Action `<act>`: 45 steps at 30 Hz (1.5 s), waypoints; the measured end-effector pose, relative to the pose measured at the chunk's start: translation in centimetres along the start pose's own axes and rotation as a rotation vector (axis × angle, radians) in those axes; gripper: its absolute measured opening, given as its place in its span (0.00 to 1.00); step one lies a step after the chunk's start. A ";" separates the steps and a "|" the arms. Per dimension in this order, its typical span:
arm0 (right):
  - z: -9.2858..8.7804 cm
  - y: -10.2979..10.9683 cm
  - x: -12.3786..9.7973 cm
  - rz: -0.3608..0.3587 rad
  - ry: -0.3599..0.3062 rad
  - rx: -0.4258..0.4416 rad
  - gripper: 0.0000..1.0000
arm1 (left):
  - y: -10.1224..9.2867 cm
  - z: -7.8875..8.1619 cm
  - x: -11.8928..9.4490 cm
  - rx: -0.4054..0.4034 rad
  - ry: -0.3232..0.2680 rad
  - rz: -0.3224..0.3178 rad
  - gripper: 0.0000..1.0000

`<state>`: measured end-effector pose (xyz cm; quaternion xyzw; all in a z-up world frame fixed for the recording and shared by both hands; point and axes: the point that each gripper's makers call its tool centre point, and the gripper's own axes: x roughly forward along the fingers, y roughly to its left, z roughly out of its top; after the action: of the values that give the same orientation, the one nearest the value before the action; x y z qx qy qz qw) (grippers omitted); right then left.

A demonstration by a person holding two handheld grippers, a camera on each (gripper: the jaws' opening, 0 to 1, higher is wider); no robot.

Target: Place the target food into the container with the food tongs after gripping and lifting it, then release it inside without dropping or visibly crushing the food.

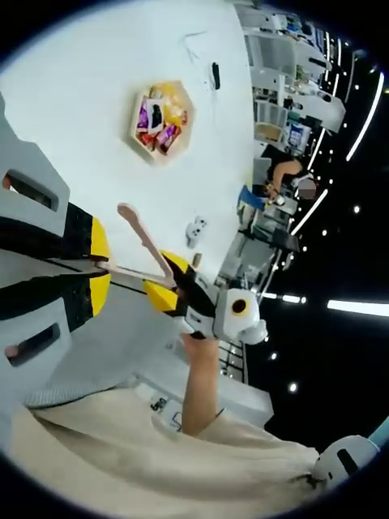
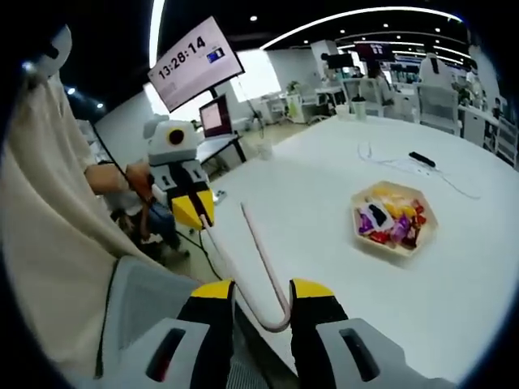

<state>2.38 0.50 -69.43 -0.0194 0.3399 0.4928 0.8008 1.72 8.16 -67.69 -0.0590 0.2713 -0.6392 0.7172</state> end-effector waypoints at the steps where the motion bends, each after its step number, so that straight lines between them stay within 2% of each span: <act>1: -0.2 -0.3 0.1 0.001 0.005 0.001 0.26 | 0.3 -0.1 0.2 -0.008 0.001 0.003 0.02; 10: -1.2 -2.4 1.3 0.005 0.027 0.013 0.25 | 2.5 -1.0 1.4 -0.057 0.020 0.035 0.03; 13: -2.2 -2.7 2.1 0.008 0.082 -0.011 0.25 | 3.0 -2.2 2.0 -0.058 0.076 0.041 0.03; 16: -3.4 -3.1 2.6 0.018 0.138 -0.042 0.24 | 3.3 -3.1 2.4 -0.063 0.096 0.032 0.03; 19: -3.6 -3.6 2.8 0.023 0.134 -0.026 0.24 | 3.7 -3.8 2.6 -0.077 0.109 0.032 0.03; 25: -3.9 -4.7 3.5 0.021 0.128 0.005 0.24 | 5.0 -3.9 3.0 -0.110 0.094 0.042 0.03; 31: -3.3 -5.9 3.8 0.013 0.115 0.021 0.24 | 6.4 -3.2 3.3 -0.117 0.084 0.046 0.03; 45: -3.4 -6.5 4.3 0.017 0.113 0.037 0.24 | 7.2 -3.3 3.5 -0.150 0.065 0.064 0.04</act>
<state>7.04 -0.78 -76.47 -0.0295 0.3938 0.4912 0.7764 6.66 7.02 -74.67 -0.0831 0.3435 -0.5953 0.7216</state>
